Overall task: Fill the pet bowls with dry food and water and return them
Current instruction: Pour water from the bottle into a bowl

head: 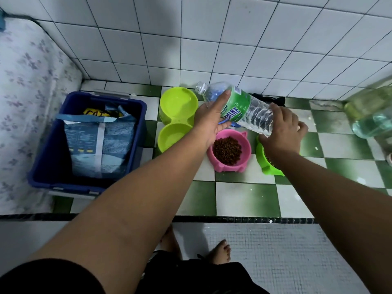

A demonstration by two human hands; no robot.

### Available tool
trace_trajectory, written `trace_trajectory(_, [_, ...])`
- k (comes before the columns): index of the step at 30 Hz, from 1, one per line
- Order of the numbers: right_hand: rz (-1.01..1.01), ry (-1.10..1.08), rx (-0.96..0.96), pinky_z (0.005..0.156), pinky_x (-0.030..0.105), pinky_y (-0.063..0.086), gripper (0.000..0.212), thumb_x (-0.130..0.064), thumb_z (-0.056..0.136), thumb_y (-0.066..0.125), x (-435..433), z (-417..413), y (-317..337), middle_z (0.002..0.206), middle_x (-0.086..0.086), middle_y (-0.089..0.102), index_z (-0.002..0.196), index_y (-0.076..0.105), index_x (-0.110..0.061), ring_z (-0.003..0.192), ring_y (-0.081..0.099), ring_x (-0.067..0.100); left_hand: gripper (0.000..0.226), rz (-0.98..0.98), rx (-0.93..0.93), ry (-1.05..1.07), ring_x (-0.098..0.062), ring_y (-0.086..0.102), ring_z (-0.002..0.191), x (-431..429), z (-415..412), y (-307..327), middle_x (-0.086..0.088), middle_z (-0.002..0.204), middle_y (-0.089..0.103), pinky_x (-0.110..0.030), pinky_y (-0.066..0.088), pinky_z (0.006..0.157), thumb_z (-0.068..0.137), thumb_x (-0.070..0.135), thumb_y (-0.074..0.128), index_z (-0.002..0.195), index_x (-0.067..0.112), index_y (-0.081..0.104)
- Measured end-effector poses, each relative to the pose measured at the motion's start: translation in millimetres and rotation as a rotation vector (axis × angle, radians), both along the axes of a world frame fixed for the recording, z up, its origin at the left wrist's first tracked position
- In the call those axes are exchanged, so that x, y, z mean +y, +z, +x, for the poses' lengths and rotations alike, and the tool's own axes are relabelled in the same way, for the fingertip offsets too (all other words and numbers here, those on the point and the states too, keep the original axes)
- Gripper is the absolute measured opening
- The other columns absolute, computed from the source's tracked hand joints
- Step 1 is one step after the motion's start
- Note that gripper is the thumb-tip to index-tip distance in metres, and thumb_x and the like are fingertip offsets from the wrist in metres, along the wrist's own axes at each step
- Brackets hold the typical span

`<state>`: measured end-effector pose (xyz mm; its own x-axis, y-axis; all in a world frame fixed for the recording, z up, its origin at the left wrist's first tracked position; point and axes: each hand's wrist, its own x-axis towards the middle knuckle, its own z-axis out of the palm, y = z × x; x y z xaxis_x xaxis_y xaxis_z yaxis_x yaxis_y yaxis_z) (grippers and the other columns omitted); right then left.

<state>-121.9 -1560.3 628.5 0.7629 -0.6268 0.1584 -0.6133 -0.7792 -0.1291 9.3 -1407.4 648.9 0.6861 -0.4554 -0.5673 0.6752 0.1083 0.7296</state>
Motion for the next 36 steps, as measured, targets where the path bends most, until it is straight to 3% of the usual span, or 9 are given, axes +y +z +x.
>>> trace_trajectory(4, [0.001,0.014,0.013,0.111,0.053,0.025,0.094,-0.027,0.071,0.079,-1.2,1.8,-3.0,0.147,0.004,0.040,0.149,0.028,-0.030,0.137,0.034,0.026,0.026,0.023,0.032,0.009,-0.019,0.065,0.077,0.4,1.5,0.1,0.000,0.085,0.062,-0.046,0.061,0.090,0.086,0.033,0.080,0.092,0.020,0.058])
trace_trajectory(10, [-0.017,0.027,0.039,0.112,0.054,0.024,0.093,-0.029,0.072,0.078,-3.8,-0.1,-5.4,0.148,0.004,0.039,0.150,0.028,-0.030,0.138,0.032,0.025,0.043,0.048,0.042,0.045,-0.028,0.071,0.087,0.0,0.8,-5.3,-0.007,0.093,0.067,-0.049,0.062,0.088,0.082,0.036,0.083,0.108,0.014,0.057])
trace_trajectory(21, [-0.030,0.062,0.032,0.113,0.055,0.021,0.091,-0.023,0.071,0.077,-5.5,-2.5,-2.4,0.146,0.003,0.040,0.148,0.029,-0.032,0.138,0.033,0.026,0.032,0.036,0.089,0.028,-0.030,0.070,0.086,2.2,0.5,-6.2,-0.015,0.093,0.066,-0.044,0.062,0.086,0.085,0.033,0.081,0.092,0.019,0.052])
trace_trajectory(26, [-0.041,0.069,0.036,0.113,0.054,0.020,0.092,-0.018,0.069,0.076,-5.7,-2.8,-0.6,0.146,0.003,0.040,0.148,0.030,-0.032,0.138,0.033,0.027,0.048,0.029,0.100,0.024,-0.032,0.071,0.090,2.8,1.3,-6.5,-0.020,0.104,0.066,-0.045,0.062,0.087,0.085,0.035,0.081,0.117,0.013,0.054])
trace_trajectory(29, [-0.051,0.074,0.035,0.113,0.054,0.019,0.091,-0.017,0.070,0.075,-6.0,-2.3,1.0,0.146,0.004,0.040,0.147,0.030,-0.033,0.138,0.033,0.027,0.042,0.030,0.105,0.029,-0.030,0.069,0.086,3.5,1.0,-5.5,-0.023,0.119,0.065,-0.044,0.062,0.088,0.085,0.035,0.080,0.111,0.015,0.054])
trace_trajectory(33, [-0.067,0.078,0.040,0.113,0.054,0.018,0.090,-0.017,0.070,0.074,-7.4,-3.0,1.8,0.147,0.005,0.039,0.148,0.030,-0.031,0.138,0.033,0.027,0.062,0.052,0.108,0.039,-0.029,0.069,0.082,2.9,1.5,-6.2,-0.017,0.100,0.065,-0.044,0.062,0.087,0.085,0.035,0.080,0.133,0.009,0.051])
trace_trajectory(36, [-0.079,0.088,0.045,0.113,0.054,0.019,0.090,-0.017,0.070,0.074,-6.2,-2.6,1.8,0.147,0.005,0.039,0.148,0.030,-0.030,0.138,0.033,0.028,0.050,0.056,0.100,0.038,-0.028,0.069,0.081,2.5,3.0,-7.4,-0.015,0.096,0.064,-0.042,0.063,0.085,0.086,0.035,0.080,0.121,0.014,0.052])
